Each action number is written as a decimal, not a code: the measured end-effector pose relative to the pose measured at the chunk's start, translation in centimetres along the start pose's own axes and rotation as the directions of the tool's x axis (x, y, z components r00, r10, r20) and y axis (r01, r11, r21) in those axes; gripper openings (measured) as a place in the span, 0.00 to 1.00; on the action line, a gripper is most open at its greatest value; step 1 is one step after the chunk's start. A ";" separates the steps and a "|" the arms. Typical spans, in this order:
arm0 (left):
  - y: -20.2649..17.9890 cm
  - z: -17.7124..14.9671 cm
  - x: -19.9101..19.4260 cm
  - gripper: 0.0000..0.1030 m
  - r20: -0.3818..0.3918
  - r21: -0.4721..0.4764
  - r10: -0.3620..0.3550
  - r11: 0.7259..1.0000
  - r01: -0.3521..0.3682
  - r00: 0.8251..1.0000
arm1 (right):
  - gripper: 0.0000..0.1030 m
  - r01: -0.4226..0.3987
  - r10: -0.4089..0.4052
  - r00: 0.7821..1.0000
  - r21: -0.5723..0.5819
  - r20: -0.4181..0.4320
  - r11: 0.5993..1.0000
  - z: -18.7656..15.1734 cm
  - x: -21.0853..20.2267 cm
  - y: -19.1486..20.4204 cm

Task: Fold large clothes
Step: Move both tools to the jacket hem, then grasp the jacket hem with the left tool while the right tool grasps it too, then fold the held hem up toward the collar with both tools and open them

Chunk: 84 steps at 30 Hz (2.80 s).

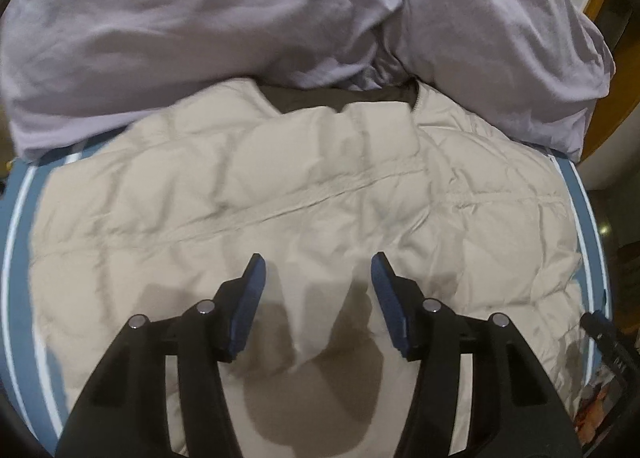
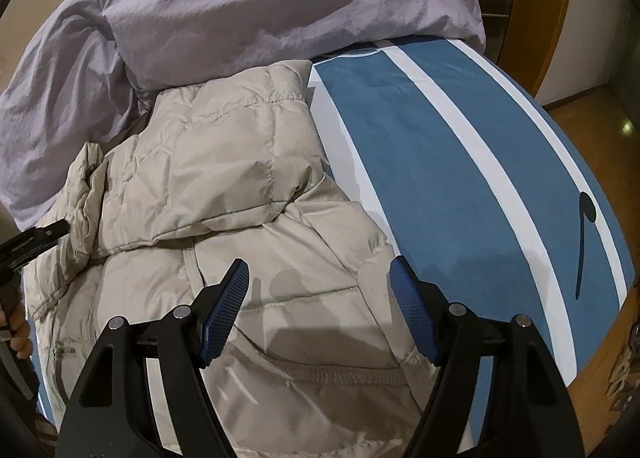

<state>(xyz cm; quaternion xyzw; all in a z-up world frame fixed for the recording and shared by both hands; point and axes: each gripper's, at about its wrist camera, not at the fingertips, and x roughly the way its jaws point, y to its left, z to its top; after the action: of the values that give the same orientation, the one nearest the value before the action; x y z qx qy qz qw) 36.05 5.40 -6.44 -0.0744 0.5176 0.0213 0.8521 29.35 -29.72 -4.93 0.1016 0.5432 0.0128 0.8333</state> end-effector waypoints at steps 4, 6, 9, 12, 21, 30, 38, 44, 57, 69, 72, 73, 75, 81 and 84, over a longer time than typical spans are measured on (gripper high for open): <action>2.6 -2.5 -2.7 0.57 0.018 -0.050 0.020 0.999 -0.019 1.000 | 0.72 -0.015 0.015 1.000 -0.025 -0.003 1.000 -0.5 -0.4 -0.2; 4.0 -4.1 -3.9 0.57 0.024 -0.076 0.037 0.996 -0.035 0.999 | 0.72 -0.021 0.020 1.000 -0.038 -0.008 0.999 -1.0 -0.7 -0.6; 6.5 -7.4 -6.0 0.57 0.034 -0.119 0.060 0.991 -0.056 0.998 | 0.72 -0.021 0.020 1.000 -0.056 -0.018 0.998 -1.9 -1.2 -1.6; 9.6 -11.1 -8.3 0.57 0.036 -0.184 0.075 0.981 -0.067 0.997 | 0.72 -0.024 0.021 0.999 -0.073 -0.041 0.997 -3.0 -1.6 -3.2; 15.6 -20.9 -12.1 0.57 -0.007 -0.352 0.128 0.928 -0.122 0.992 | 0.72 -0.088 0.078 0.988 -0.072 -0.132 0.994 -6.4 -2.1 -7.8; 16.3 -25.7 -12.2 0.60 -0.043 -0.407 0.116 0.905 -0.124 0.992 | 0.61 -0.210 0.197 0.962 -0.047 -0.189 0.977 -9.1 -2.1 -9.2; 18.0 -28.0 -12.3 0.63 -0.030 -0.484 0.062 0.872 -0.069 0.998 | 0.50 -0.286 0.272 0.938 -0.040 -0.216 0.957 -10.4 -2.2 -9.5; 17.0 -28.3 -11.7 0.56 -0.031 -0.466 0.043 0.883 -0.052 0.999 | 0.49 -0.310 0.296 0.929 -0.033 -0.223 0.950 -10.7 -2.2 -9.8; 15.9 -27.1 -14.7 0.12 0.058 -0.441 0.020 0.898 0.008 0.998 | 0.09 -0.422 0.424 0.897 0.042 -0.124 0.905 -8.9 -5.1 -10.4; 15.7 -19.7 -18.1 0.10 0.181 -0.413 0.053 0.910 0.027 0.982 | 0.08 -0.394 0.394 0.919 -0.042 0.008 0.918 -2.1 -7.5 -6.1; 15.9 -17.0 -18.1 0.10 0.199 -0.407 0.064 0.913 0.023 0.978 | 0.08 -0.375 0.379 0.924 -0.070 0.044 0.924 0.2 -7.7 -4.4; 16.0 -16.1 -18.0 0.10 0.203 -0.404 0.067 0.914 0.021 0.977 | 0.08 -0.371 0.375 0.925 -0.077 0.054 0.926 1.0 -7.7 -3.9; 16.3 -14.3 -17.8 0.10 0.212 -0.402 0.073 0.916 0.019 0.975 | 0.08 -0.362 0.369 0.926 -0.092 0.078 0.928 2.9 -7.8 -2.8; 17.5 -8.2 -16.9 0.10 0.236 -0.394 0.081 0.919 0.019 0.968 | 0.08 -0.325 0.340 0.931 -0.123 0.131 0.938 8.5 -6.9 0.4; 18.1 -5.0 -15.8 0.10 0.242 -0.388 0.080 0.921 0.021 0.967 | 0.09 -0.318 0.334 0.931 -0.119 0.149 0.940 10.7 -5.8 1.5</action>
<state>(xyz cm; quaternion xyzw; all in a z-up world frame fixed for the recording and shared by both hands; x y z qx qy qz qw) 22.30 23.18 3.41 -0.2301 0.3913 0.1456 0.8791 36.80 -30.66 4.79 0.1522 0.4457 0.1677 0.8661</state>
